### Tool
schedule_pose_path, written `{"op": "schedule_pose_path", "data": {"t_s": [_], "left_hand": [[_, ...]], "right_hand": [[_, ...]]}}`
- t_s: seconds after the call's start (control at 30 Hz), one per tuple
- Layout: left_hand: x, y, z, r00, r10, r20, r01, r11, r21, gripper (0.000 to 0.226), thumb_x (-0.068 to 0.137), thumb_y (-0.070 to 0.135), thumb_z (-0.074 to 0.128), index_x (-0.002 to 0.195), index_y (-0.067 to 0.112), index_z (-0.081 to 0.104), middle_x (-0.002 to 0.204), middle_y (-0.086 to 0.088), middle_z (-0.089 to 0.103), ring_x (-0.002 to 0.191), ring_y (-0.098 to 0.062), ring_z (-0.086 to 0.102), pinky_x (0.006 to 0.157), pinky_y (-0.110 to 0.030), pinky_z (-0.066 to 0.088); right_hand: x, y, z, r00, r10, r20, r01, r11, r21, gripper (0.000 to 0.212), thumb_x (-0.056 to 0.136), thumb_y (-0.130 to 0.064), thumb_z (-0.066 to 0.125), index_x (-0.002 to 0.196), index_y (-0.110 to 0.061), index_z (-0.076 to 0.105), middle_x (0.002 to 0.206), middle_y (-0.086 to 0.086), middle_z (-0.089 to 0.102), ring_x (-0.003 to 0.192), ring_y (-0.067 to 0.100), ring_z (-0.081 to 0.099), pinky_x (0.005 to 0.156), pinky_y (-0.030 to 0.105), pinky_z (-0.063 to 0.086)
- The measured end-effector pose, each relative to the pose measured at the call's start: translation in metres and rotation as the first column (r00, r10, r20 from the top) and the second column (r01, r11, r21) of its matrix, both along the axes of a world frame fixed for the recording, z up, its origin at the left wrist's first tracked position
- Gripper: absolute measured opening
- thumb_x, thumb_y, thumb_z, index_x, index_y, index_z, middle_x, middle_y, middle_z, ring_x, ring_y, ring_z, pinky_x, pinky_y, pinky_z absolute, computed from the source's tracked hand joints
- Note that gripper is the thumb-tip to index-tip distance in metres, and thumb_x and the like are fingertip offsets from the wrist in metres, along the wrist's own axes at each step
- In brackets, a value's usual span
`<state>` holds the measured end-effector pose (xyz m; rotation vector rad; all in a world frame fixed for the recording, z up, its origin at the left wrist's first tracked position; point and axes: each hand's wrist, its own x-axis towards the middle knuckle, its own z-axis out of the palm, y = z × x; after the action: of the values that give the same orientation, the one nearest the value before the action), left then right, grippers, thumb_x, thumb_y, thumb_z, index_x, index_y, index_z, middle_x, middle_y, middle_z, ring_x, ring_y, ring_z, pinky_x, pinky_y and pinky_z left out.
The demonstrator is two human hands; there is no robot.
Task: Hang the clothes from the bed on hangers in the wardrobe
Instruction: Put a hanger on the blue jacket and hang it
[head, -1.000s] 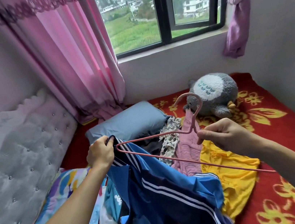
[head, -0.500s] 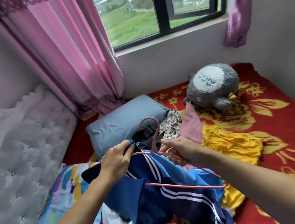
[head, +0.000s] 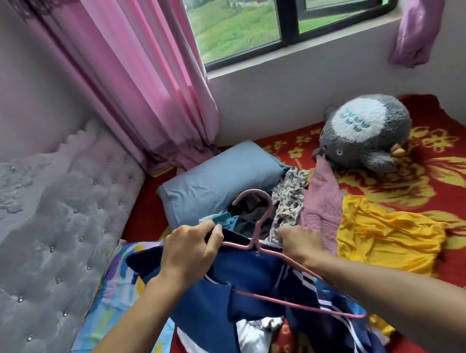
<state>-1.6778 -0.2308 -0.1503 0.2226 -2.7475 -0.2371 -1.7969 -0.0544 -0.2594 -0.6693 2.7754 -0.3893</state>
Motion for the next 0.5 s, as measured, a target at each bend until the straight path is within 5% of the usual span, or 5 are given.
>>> {"op": "schedule_pose_path", "data": {"t_s": [0.1,0.33,0.43,0.5], "left_hand": [[0.006,-0.022,0.000,0.996,0.086,-0.026,-0.087,0.996,-0.022,0.051,0.082,0.056,0.027,0.064,0.015,0.051,0.060,-0.012,0.062,0.068,-0.040,0.061,0.057,-0.038,0.042],[-0.006,-0.020,-0.010,0.990,0.143,-0.010,-0.144,0.988,-0.062,0.039,0.095,0.039,0.046,0.068,0.013,0.059,0.063,-0.015,0.065,0.067,-0.040,0.062,0.057,-0.035,0.034],[-0.019,-0.017,-0.004,0.968,0.246,-0.047,-0.245,0.969,0.025,0.037,0.095,0.036,0.050,0.070,0.010,0.058,0.067,-0.018,0.065,0.070,-0.041,0.061,0.058,-0.035,0.034],[-0.026,-0.015,0.003,0.954,0.290,-0.074,-0.279,0.951,0.129,0.040,0.095,0.039,0.049,0.066,0.011,0.056,0.067,-0.016,0.064,0.071,-0.039,0.059,0.059,-0.035,0.036]], "right_hand": [[-0.024,0.050,-0.025,0.988,-0.098,0.118,0.093,0.995,0.047,0.019,0.079,-0.015,0.052,0.092,-0.024,0.063,0.108,0.007,0.069,0.105,0.029,0.064,0.075,0.030,0.045],[-0.068,0.129,0.026,0.933,-0.224,0.283,0.312,0.894,-0.321,0.018,0.075,-0.003,0.065,0.071,-0.020,0.071,0.066,-0.002,0.066,0.068,0.018,0.060,0.059,0.025,0.043],[-0.056,0.142,0.076,0.873,-0.033,0.486,0.330,0.774,-0.540,0.024,0.065,-0.003,0.069,0.084,-0.016,0.075,0.074,0.007,0.073,0.068,0.021,0.062,0.062,0.028,0.047],[-0.041,0.142,0.104,0.819,0.139,0.557,0.179,0.860,-0.477,0.036,0.070,-0.014,0.077,0.105,-0.017,0.072,0.093,0.009,0.075,0.080,0.019,0.068,0.069,0.030,0.052]]}}
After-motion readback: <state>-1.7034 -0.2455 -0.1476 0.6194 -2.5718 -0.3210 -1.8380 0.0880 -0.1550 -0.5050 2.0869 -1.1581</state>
